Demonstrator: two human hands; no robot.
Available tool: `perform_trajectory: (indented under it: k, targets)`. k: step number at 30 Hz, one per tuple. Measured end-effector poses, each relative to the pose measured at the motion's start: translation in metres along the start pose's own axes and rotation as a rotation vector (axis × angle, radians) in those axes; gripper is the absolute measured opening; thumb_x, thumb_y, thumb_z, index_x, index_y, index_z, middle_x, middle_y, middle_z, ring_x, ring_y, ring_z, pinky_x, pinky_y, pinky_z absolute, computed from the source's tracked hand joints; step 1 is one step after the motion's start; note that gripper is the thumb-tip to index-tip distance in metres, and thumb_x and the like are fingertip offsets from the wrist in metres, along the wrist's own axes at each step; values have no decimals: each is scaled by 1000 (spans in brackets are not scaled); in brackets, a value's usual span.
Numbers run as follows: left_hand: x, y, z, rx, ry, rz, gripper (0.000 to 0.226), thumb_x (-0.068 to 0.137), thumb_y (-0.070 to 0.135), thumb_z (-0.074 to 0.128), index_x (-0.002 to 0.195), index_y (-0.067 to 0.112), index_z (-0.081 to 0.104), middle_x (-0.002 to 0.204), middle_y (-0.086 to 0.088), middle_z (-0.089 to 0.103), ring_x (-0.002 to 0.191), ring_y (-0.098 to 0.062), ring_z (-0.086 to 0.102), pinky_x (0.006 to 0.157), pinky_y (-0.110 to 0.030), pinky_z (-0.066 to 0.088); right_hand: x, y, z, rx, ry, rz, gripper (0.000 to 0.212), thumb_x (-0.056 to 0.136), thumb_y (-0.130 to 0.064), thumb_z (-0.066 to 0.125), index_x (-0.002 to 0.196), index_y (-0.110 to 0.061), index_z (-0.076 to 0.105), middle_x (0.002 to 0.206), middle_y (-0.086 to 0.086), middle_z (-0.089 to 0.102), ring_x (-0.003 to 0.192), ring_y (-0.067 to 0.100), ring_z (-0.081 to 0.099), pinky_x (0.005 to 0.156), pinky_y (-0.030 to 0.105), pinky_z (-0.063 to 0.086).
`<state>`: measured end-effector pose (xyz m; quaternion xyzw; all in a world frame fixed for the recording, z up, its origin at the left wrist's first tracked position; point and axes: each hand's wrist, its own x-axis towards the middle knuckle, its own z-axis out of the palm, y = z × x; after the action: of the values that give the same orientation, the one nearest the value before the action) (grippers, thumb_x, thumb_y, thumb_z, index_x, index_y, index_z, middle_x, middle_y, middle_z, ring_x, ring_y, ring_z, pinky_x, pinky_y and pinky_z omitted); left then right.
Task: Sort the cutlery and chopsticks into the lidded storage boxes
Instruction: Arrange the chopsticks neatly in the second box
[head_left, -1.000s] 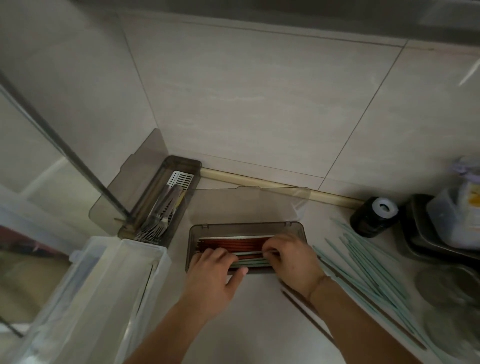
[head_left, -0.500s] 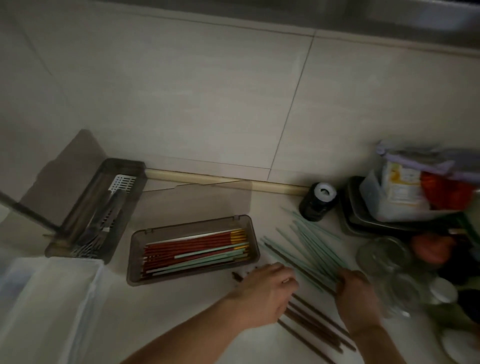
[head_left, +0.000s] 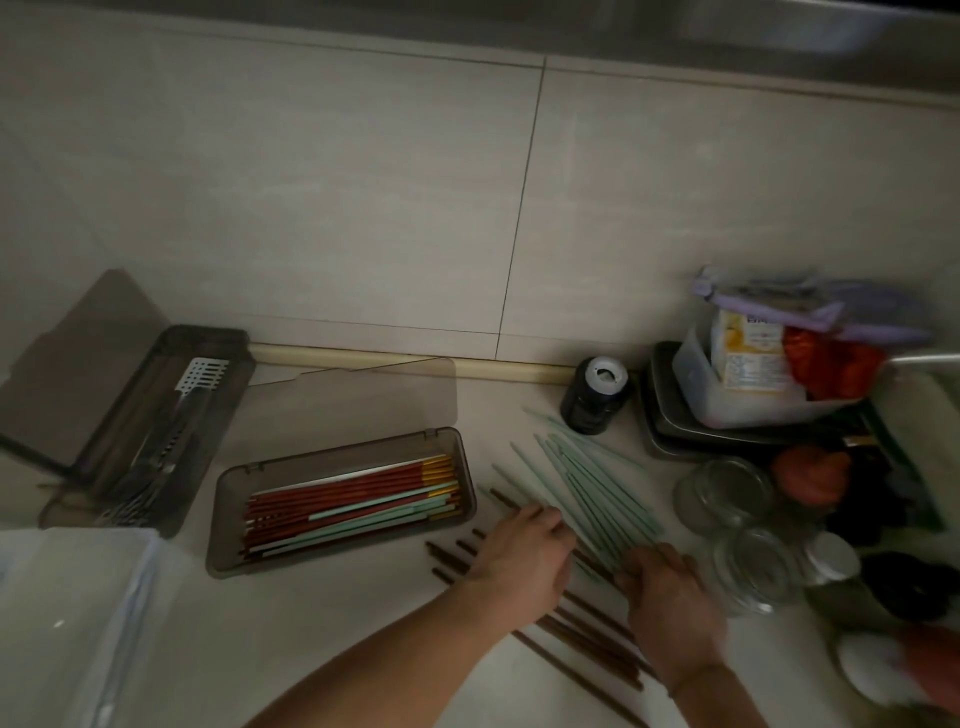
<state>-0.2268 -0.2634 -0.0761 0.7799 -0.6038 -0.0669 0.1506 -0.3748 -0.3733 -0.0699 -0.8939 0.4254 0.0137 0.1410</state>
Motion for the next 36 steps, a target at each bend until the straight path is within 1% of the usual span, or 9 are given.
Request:
perform_trajectory:
  k: [5, 11, 14, 18, 21, 25, 28, 33, 36]
  targets:
    - [-21, 10, -15, -179, 238, 30, 20, 91, 33, 52, 106, 20, 57, 100, 2, 57, 94, -17, 51, 79, -33, 47, -19, -20, -21, -21, 130, -129, 16, 69, -14, 78, 73, -20, 63, 65, -2, 63, 65, 29, 60, 49, 35, 47]
    - [-58, -15, -36, -157, 305, 133, 15, 84, 15, 66, 97, 21, 64, 84, 4, 60, 80, -15, 50, 74, -27, 40, -33, -64, -27, 411, 42, -340, 18, 77, -11, 75, 87, -26, 73, 82, -13, 69, 70, 5, 63, 64, 26, 51]
    - [-86, -50, -46, -205, 390, 12, 21, 78, 2, 71, 92, 17, 69, 85, 1, 63, 80, -16, 54, 74, -26, 42, -31, -79, -25, 346, -89, -379, 14, 84, -23, 69, 96, -30, 70, 91, -14, 68, 79, 7, 64, 72, 27, 51]
    - [-129, -102, -69, -131, 539, -202, 13, 87, 15, 59, 90, 15, 72, 87, 3, 66, 80, -16, 56, 76, -33, 45, -21, -104, -28, 226, -11, -522, 13, 83, -20, 70, 94, -26, 71, 87, -10, 69, 78, 14, 66, 66, 25, 52]
    - [-156, -131, -88, -45, 513, -370, 23, 90, 26, 51, 88, 19, 73, 86, 7, 68, 79, -19, 58, 72, -36, 47, -9, -146, -26, 210, 94, -602, 17, 74, -14, 78, 85, -24, 71, 77, -8, 69, 68, 17, 64, 56, 27, 52]
    - [-172, -146, -97, -1, 341, -599, 5, 81, 19, 69, 80, 24, 69, 79, 7, 68, 74, -21, 62, 69, -32, 47, 15, -194, -6, 134, -4, -649, 14, 84, -16, 61, 90, -25, 70, 91, -4, 70, 87, 21, 59, 72, 32, 49]
    - [-174, -148, -95, 43, 224, -612, 4, 83, 29, 69, 80, 26, 68, 78, 8, 67, 79, -20, 63, 73, -33, 44, 29, -212, 10, -4, -74, -652, 23, 89, -24, 51, 104, -30, 68, 107, -5, 66, 105, 19, 55, 86, 28, 43]
    - [-164, -141, -89, 37, 208, -589, 19, 91, 45, 53, 94, 31, 66, 92, 12, 67, 91, -14, 61, 83, -33, 41, 36, -217, 13, -48, -150, -739, 24, 90, -26, 50, 102, -27, 71, 105, -1, 67, 101, 20, 58, 86, 28, 44]
    - [-155, -134, -84, -24, 211, -561, 19, 91, 44, 53, 98, 32, 66, 96, 14, 66, 94, -12, 59, 87, -33, 42, 30, -183, 4, 248, 72, -671, 13, 86, -15, 62, 94, -20, 71, 91, -3, 68, 84, 14, 60, 77, 25, 49]
